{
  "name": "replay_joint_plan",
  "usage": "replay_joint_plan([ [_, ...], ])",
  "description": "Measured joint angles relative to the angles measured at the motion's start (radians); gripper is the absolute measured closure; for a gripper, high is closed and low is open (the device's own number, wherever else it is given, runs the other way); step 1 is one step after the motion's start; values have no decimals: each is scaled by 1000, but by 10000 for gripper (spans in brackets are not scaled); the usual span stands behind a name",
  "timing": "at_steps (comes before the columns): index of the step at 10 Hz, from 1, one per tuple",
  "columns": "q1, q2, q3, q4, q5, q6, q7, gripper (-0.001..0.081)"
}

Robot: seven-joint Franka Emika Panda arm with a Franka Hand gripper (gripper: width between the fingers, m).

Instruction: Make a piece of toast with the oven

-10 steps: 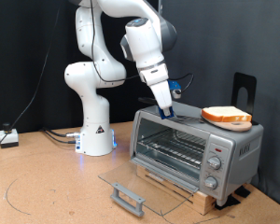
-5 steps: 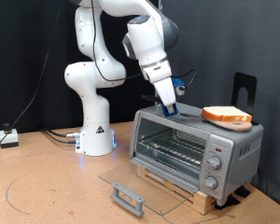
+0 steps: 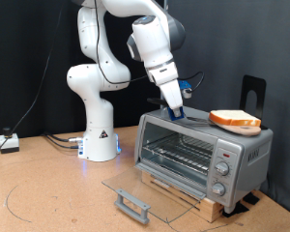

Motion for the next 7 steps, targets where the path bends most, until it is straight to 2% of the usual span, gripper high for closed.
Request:
replay_joint_plan([
  [7,-22,-2,-4,-1,-15,-21,0,386],
])
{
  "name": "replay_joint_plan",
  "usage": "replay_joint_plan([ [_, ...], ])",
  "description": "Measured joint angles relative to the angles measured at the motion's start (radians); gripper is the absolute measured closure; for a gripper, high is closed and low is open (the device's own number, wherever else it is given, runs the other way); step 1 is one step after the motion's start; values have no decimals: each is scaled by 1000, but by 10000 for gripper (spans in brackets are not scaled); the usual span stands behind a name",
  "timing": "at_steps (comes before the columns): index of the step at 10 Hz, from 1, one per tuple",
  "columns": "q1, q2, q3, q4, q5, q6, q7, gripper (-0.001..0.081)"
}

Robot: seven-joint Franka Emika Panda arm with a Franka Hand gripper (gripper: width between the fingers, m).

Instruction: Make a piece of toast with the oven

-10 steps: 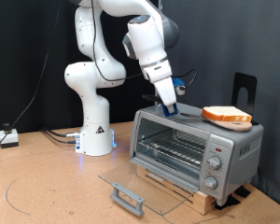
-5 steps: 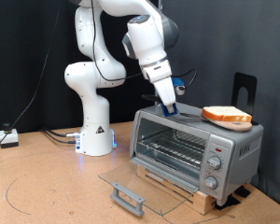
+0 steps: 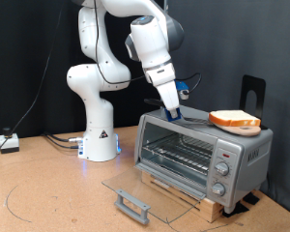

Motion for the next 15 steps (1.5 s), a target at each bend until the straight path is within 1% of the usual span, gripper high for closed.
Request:
replay_joint_plan([
  [3,0,-2,-2,3,4,5,0,387],
  [9,11,-2,12,27,21,4,9,387],
  [12,15,17,51,27,23,19,57,387],
  [15,20,79,113,30,39,96,108,387],
])
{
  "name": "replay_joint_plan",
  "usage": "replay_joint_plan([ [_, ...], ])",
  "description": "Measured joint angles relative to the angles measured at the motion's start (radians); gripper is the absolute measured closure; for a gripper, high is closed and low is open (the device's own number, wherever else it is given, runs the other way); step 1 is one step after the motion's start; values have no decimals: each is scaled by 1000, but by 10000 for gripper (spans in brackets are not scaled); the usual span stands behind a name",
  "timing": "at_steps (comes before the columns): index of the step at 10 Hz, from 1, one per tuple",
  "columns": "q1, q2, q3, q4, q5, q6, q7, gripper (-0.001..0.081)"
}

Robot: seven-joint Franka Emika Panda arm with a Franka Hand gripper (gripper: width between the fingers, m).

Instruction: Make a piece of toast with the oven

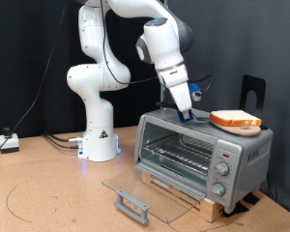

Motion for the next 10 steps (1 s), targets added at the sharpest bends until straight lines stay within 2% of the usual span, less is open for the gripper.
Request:
replay_joint_plan([
  [4,18,60,36,18,48,75,3,387],
  [10,25,66,40,48,86,86,-20,387],
])
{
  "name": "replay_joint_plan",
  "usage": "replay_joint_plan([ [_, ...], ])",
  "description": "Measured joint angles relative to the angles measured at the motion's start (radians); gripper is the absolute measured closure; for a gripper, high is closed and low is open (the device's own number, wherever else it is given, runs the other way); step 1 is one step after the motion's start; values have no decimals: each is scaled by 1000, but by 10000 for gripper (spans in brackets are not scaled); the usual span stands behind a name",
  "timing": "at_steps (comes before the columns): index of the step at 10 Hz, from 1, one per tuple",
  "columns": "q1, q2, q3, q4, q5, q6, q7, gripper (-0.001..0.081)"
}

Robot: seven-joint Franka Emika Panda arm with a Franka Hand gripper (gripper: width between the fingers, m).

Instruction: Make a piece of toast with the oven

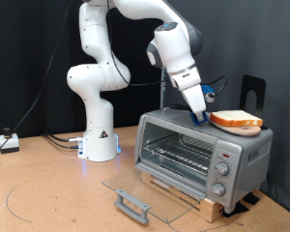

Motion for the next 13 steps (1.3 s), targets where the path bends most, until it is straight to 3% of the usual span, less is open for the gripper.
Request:
replay_joint_plan([
  [6,1,1,2,5,13,11,-4,387],
  [10,25,-11,-20,-18,219,93,-149,387],
  [13,24,-50,-55,-34,244,50,-169,387],
])
